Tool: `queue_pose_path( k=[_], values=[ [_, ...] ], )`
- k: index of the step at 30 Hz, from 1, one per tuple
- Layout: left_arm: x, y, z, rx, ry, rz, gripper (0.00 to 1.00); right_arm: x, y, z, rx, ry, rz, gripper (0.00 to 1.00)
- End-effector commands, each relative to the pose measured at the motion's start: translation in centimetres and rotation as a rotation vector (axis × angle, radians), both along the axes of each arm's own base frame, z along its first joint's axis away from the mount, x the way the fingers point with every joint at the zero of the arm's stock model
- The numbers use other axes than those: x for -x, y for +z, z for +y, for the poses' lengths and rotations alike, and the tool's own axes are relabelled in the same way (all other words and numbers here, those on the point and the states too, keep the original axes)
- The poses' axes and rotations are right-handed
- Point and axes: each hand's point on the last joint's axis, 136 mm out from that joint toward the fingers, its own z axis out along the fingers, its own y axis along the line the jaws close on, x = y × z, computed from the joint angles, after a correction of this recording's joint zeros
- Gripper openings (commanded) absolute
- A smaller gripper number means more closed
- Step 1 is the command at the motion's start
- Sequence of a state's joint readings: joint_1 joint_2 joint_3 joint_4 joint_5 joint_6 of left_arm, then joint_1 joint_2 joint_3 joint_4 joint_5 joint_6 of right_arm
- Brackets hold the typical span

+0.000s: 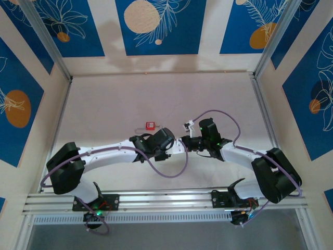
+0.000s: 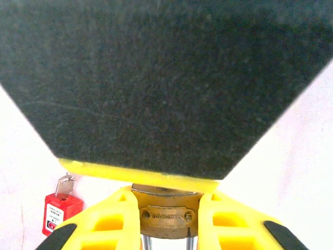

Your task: Unlock with the key

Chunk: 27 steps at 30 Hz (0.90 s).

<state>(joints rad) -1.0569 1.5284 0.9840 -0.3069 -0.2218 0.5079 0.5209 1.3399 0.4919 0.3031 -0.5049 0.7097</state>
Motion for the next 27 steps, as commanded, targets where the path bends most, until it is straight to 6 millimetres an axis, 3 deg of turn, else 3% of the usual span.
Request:
queue_pose_path(
  k=[1,6,10,22,27],
  values=[
    [0.2,2.3,-1.5,0.067,-0.042,-0.040,0.19,-0.4,1.2,0.8,-0.025,0.020,-0.037,0.14],
    [0.2,2.3,-1.4,0.065,-0.041,-0.050,0.19,-0.3,1.6,0.9,-0.032,0.024,-0.042,0.03],
    [-0.1,2.2,-1.8,0.069,-0.043,-0.068,0.18,0.1,1.6,1.4,-0.039,0.034,-0.039,0.00],
    [-1.5,2.5,-3.3,0.082,-0.085,-0.286,0.15,0.5,3.2,2.3,-0.124,0.030,-0.002,0.00],
    [-1.8,3.7,-3.9,0.128,-0.093,-0.407,0.15,0.5,3.2,2.6,-0.150,0.026,0.044,0.00]
  ],
)
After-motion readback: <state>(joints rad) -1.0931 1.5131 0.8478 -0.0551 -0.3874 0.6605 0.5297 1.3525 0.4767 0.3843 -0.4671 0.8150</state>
